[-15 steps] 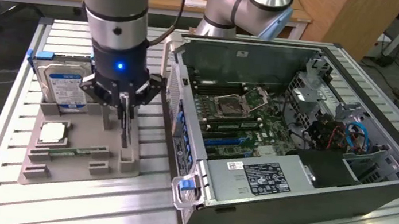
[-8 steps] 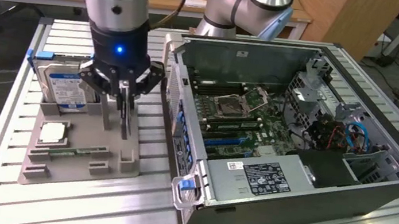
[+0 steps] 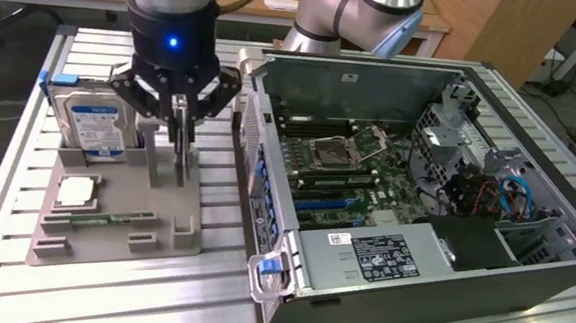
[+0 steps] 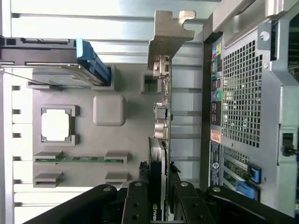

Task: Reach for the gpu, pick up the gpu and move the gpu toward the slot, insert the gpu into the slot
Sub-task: 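Pick up the gpu and move the gpu toward the slot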

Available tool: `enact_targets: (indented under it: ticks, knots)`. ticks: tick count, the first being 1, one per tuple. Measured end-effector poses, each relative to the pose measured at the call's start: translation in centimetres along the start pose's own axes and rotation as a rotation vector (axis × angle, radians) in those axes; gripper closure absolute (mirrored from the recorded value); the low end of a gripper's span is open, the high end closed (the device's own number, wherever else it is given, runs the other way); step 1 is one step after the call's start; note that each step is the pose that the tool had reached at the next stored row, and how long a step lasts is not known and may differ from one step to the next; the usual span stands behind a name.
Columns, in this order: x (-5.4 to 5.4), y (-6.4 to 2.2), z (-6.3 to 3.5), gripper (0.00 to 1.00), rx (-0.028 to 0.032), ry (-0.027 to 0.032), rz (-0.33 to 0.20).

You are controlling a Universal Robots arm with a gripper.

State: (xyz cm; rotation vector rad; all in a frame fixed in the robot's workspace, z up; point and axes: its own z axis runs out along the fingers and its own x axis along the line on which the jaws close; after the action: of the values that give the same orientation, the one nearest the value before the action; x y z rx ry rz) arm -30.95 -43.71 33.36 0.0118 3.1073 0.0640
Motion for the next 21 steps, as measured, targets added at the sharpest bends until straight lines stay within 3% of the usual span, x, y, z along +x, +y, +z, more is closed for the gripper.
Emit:
enact_targets:
  ticks: [12,15,21]
  knots:
    - [-0.8,0.21,-5.41,0.74,0.0001,0.0,0.0]
    - [-1.7,0.25,-6.66,0.74,-0.0001,0.0001,0.0]
    - [-3.9,0.31,-7.69,0.74,-0.0023,0.0002,0.0]
